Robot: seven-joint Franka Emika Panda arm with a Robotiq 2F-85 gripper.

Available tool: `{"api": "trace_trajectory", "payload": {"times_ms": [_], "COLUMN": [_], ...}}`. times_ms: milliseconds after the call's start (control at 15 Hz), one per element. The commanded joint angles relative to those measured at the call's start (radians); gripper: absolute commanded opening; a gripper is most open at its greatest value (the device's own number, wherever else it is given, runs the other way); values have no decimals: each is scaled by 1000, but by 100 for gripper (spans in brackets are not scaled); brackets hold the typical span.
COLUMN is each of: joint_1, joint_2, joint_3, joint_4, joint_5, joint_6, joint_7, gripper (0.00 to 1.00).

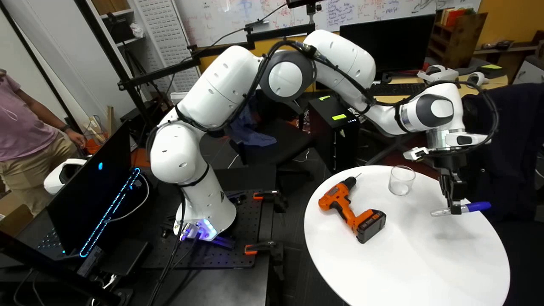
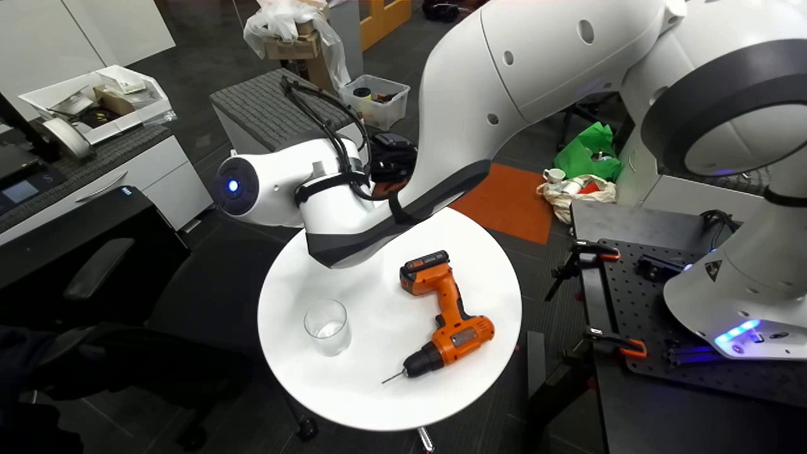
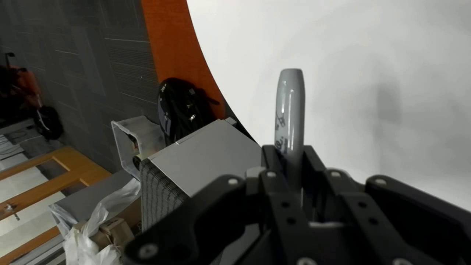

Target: Remove the marker from the table and put it inside the glass cup

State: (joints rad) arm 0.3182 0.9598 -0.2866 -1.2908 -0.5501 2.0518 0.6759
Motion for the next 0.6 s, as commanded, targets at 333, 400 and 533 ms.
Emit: {"api": "trace_trajectory", "payload": {"times_ms": [333, 400, 533], "joint_1": [0, 9, 23], "joint_2": [16, 9, -1], "joint_3": [15, 9, 1], "joint_4": [13, 5, -9], "joint_5": [-29, -37, -55], "joint_6": [-31, -31, -29], "joint_7": [24, 36, 52], "gripper": [5, 5, 5]}}
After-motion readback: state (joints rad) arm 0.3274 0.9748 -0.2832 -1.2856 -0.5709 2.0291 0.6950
